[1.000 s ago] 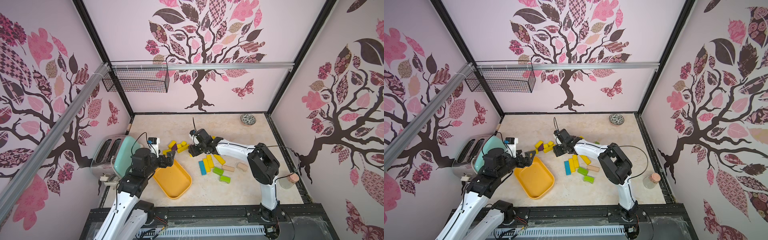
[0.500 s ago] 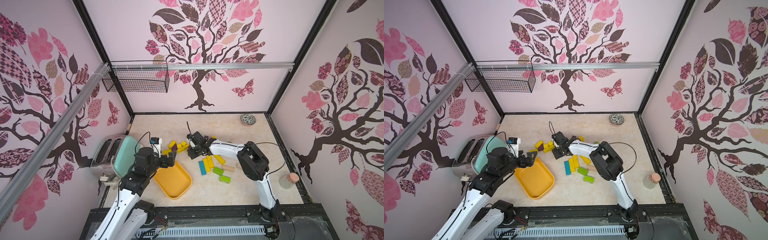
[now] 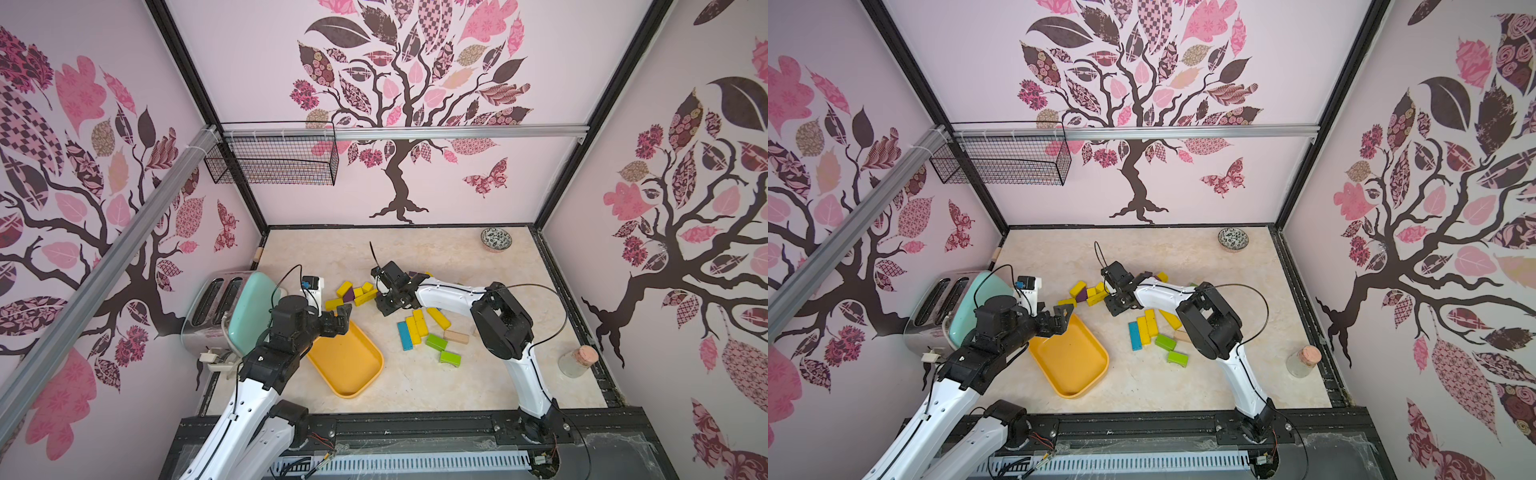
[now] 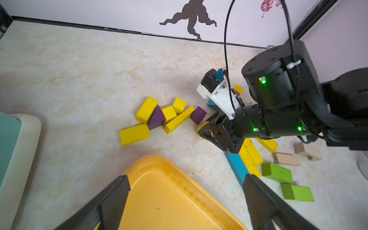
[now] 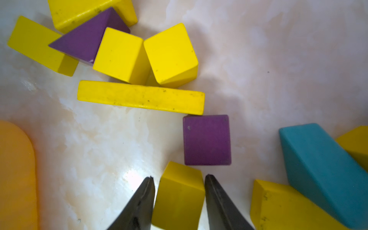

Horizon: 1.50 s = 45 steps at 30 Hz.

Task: Pick out the yellow building blocks
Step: Pick up the building block from the center of the board, then place the building block in the storage box.

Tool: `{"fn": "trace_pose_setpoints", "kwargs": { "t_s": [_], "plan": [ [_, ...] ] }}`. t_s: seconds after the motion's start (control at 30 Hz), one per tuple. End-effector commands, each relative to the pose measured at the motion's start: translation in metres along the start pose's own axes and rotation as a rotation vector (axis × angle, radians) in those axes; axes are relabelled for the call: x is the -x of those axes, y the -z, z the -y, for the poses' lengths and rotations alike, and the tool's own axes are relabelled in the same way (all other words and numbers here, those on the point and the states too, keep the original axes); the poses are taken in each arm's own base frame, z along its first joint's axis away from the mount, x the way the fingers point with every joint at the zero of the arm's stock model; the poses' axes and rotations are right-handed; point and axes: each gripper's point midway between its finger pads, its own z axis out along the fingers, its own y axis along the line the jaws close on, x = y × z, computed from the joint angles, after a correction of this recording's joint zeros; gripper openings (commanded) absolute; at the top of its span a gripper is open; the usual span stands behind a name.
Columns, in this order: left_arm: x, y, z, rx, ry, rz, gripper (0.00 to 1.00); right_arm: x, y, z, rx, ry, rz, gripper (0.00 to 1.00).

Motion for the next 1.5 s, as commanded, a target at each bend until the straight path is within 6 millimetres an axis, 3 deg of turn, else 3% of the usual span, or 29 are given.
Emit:
{"fn": "trace_pose_setpoints", "kwargs": {
  "t_s": [0.0, 0.47, 0.67, 0.9, 1.1, 1.2, 1.47],
  "plan": [
    [0.006, 0.005, 0.0, 0.004, -0.014, 0.024, 0.96, 0.004, 0.011, 0.001, -0.029, 0.023, 0.007, 0.44],
    [0.008, 0.007, -0.006, 0.028, -0.01, 0.028, 0.96, 0.014, 0.03, -0.007, 0.011, 0.062, 0.031, 0.31],
    [0.005, 0.005, 0.011, -0.072, -0.045, 0.01, 0.96, 0.025, 0.065, -0.025, 0.118, 0.047, 0.142, 0.3],
    [0.008, 0.005, -0.006, -0.013, 0.005, 0.02, 0.96, 0.032, 0.114, -0.058, 0.324, 0.066, 0.243, 0.3],
    [0.008, 0.0, -0.032, 0.118, 0.07, 0.016, 0.97, 0.015, 0.143, -0.076, 0.432, 0.044, 0.32, 0.3],
    [0.01, 0.003, -0.038, 0.139, 0.087, 0.031, 0.97, 0.0, 0.155, -0.096, 0.464, 0.123, 0.345, 0.3],
    [0.011, 0.004, -0.042, 0.15, 0.097, 0.032, 0.97, -0.044, 0.151, -0.145, 0.414, 0.418, 0.336, 0.33]
  ]
}}
